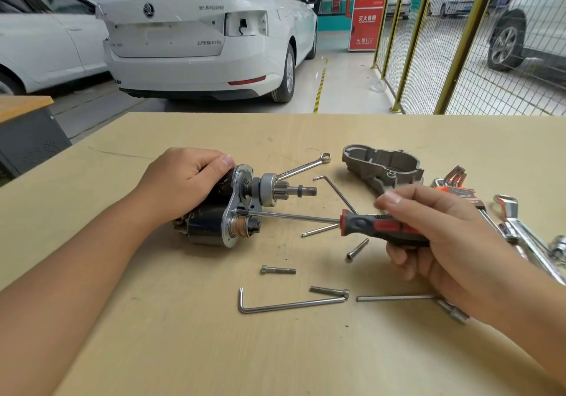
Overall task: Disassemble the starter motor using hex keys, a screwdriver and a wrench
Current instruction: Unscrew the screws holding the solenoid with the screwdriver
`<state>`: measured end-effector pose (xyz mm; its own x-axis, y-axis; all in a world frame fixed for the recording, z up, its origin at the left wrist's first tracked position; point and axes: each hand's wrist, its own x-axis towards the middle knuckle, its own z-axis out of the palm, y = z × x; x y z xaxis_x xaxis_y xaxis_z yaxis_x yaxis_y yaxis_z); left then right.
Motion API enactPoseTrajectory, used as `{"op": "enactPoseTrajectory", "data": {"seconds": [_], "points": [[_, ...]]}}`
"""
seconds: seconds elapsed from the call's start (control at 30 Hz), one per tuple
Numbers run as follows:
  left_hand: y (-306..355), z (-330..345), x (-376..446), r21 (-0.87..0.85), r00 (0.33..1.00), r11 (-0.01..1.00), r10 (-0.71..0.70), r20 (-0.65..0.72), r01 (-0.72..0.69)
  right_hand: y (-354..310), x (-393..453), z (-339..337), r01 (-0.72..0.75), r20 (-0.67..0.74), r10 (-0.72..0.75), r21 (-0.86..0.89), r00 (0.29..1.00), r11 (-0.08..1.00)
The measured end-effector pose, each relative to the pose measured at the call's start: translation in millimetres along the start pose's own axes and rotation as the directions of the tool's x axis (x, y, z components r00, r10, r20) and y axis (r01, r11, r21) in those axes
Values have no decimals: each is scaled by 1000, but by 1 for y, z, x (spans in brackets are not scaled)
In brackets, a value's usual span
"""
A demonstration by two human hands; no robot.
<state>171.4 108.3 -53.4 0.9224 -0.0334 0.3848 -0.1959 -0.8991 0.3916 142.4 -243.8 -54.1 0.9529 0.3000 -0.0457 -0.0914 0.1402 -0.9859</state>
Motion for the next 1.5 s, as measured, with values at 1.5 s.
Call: {"op": "enactPoseTrajectory", "data": {"seconds": [1.5], "points": [[1,-1,1,-8,999,1000,-27,29,27,-6,3,-10,30,52,-23,-144,998,989]]}}
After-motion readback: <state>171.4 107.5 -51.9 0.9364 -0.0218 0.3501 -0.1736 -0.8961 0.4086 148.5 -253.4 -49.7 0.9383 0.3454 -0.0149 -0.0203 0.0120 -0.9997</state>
